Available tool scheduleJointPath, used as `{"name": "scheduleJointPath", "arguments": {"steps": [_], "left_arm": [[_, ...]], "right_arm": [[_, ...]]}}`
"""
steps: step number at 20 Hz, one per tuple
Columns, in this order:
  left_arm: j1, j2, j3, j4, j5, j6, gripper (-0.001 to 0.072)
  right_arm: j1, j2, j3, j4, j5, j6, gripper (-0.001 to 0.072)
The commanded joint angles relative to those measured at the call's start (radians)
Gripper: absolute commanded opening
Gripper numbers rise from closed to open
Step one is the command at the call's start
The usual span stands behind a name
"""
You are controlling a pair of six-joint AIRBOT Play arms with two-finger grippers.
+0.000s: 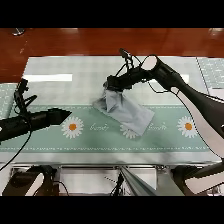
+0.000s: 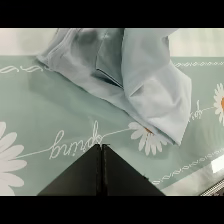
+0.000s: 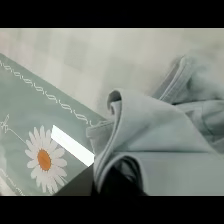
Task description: Fold the shirts.
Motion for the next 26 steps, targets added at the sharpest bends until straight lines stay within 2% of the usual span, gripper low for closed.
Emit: {"name": "scheduleJointPath", "arguments": {"steps": [1, 5, 7, 8, 10, 11, 13, 14, 16, 19, 20, 23, 26], "left_arm": [[0.001, 0.001, -0.003, -0.025, 0.013, -0.004, 0.0025], [0.001, 0.001, -0.003, -0.066, 0.034, -0.003, 0.0025], [0.001, 0.001, -0.003, -0.066, 0.034, -0.003, 0.0025], [0.001, 0.001, -0.003, -0.066, 0.035, 0.0, 0.0025], [0.001, 0.001, -0.003, -0.066, 0.035, 0.0, 0.0025], [0.001, 0.001, -0.003, -0.066, 0.035, 0.0, 0.0025], [0.001, 0.001, -0.003, -0.066, 0.037, 0.0, 0.0025], [0.001, 0.001, -0.003, -0.066, 0.041, 0.0, 0.0025], [0.001, 0.0, -0.003, -0.066, 0.056, 0.0, 0.0025], [0.001, -0.001, -0.003, -0.067, 0.087, 0.0, 0.0025], [0.001, -0.001, -0.003, -0.067, 0.092, 0.0, 0.0025], [0.001, -0.001, -0.003, -0.067, 0.093, 0.0, 0.0025], [0.001, -0.001, -0.003, -0.067, 0.109, 0.0, 0.0025]], "right_arm": [[-0.003, -0.003, 0.002, 0.056, 0.016, 0.012, 0.0623], [-0.172, 0.076, 0.047, 0.092, 0.305, -0.036, 0.062], [-0.303, 0.195, 0.047, -0.021, 0.434, -0.028, 0.0619], [-0.358, 0.266, 0.045, -0.146, 0.47, -0.009, 0.0619], [-0.442, 0.452, -0.04, -0.436, 0.458, 0.052, 0.062], [-0.47, 0.567, -0.145, -0.556, 0.4, 0.109, 0.062], [-0.492, 0.794, -0.439, -0.651, 0.236, 0.227, 0.0636], [-0.493, 0.888, -0.591, -0.631, 0.167, 0.285, 0.0636], [-0.492, 1.021, -0.889, -0.441, 0.024, 0.311, 0.0637], [-0.492, 1.036, -1.2, -0.05, -0.169, 0.209, 0.0637], [-0.492, 1.008, -1.255, 0.05, -0.194, 0.168, 0.0636], [-0.492, 0.881, -1.275, 0.161, -0.193, 0.045, 0.0635], [-0.492, 0.735, -1.252, 0.332, -0.197, -0.129, 0.0635]]}}
